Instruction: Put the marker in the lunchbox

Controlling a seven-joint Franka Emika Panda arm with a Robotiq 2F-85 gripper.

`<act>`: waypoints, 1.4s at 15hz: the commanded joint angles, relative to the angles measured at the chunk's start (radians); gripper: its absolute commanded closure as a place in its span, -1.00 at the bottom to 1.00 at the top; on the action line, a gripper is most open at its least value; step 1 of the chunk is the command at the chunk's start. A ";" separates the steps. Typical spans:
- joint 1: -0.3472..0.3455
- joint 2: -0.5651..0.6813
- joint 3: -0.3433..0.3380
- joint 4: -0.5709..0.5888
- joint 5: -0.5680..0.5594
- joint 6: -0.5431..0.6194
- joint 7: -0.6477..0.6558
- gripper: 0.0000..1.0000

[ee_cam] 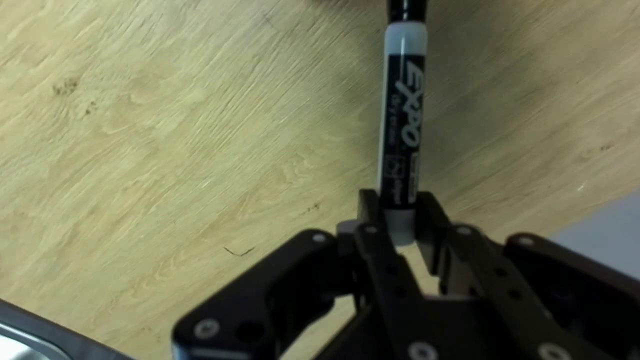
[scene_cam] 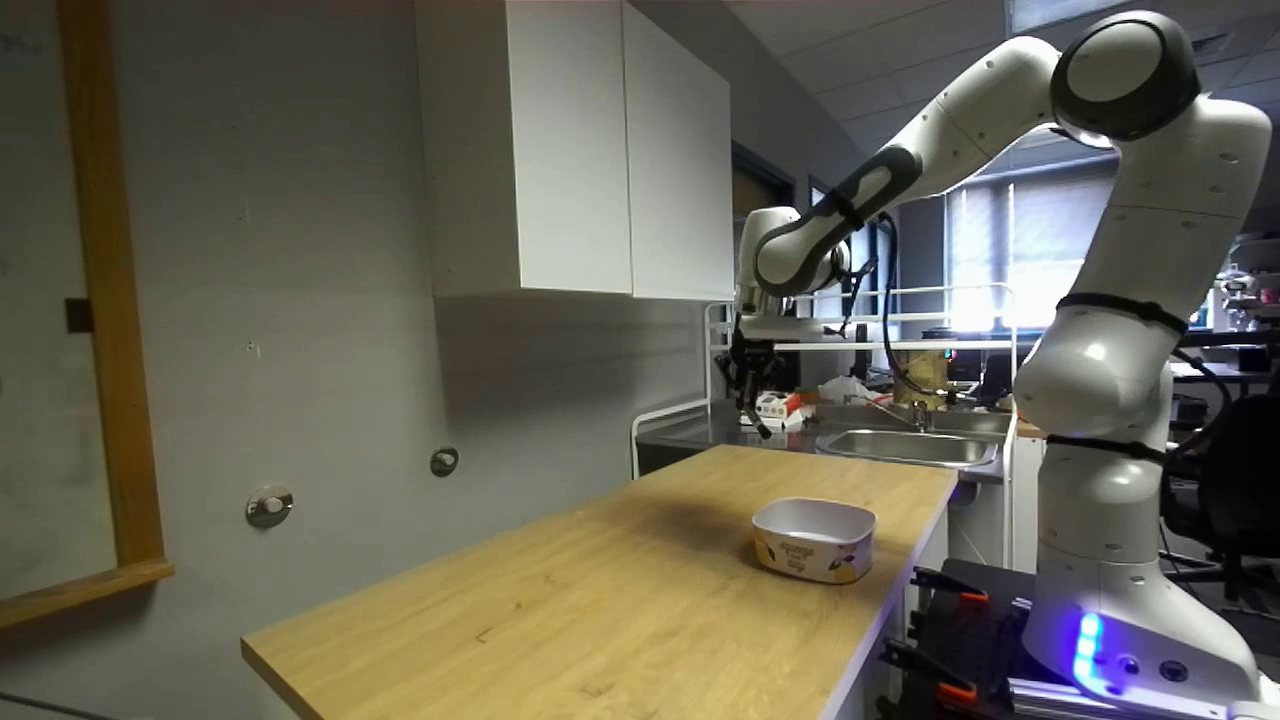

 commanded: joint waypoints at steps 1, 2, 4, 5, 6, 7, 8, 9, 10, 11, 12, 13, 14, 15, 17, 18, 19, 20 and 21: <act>-0.119 -0.014 0.181 -0.080 -0.094 0.074 0.273 0.89; -0.117 -0.012 0.202 -0.088 -0.131 0.068 0.351 0.89; -0.029 -0.028 0.151 -0.105 -0.198 0.021 0.478 0.89; -0.011 -0.044 0.148 -0.117 -0.213 0.003 0.517 0.89; 0.016 -0.058 0.136 -0.128 -0.229 -0.013 0.553 0.89; 0.039 -0.076 0.125 -0.140 -0.245 -0.032 0.581 0.89; 0.060 -0.092 0.111 -0.149 -0.252 -0.055 0.597 0.89; 0.077 -0.114 0.096 -0.163 -0.258 -0.074 0.606 0.89; 0.091 -0.130 0.085 -0.174 -0.263 -0.094 0.614 0.89; 0.101 -0.146 0.071 -0.190 -0.264 -0.112 0.612 0.89; 0.104 -0.159 0.061 -0.208 -0.276 -0.121 0.616 0.89; 0.105 -0.165 0.053 -0.224 -0.287 -0.131 0.615 0.89; 0.104 -0.171 0.045 -0.240 -0.298 -0.138 0.612 0.89; 0.101 -0.174 0.039 -0.260 -0.311 -0.143 0.609 0.89; 0.099 -0.180 0.032 -0.305 -0.343 -0.143 0.607 0.89; 0.098 -0.180 0.031 -0.325 -0.363 -0.141 0.608 0.89; 0.095 -0.177 0.032 -0.348 -0.388 -0.137 0.611 0.89; 0.095 -0.175 0.034 -0.364 -0.410 -0.139 0.614 0.89; 0.089 -0.125 0.044 -0.319 -0.434 -0.156 0.619 0.89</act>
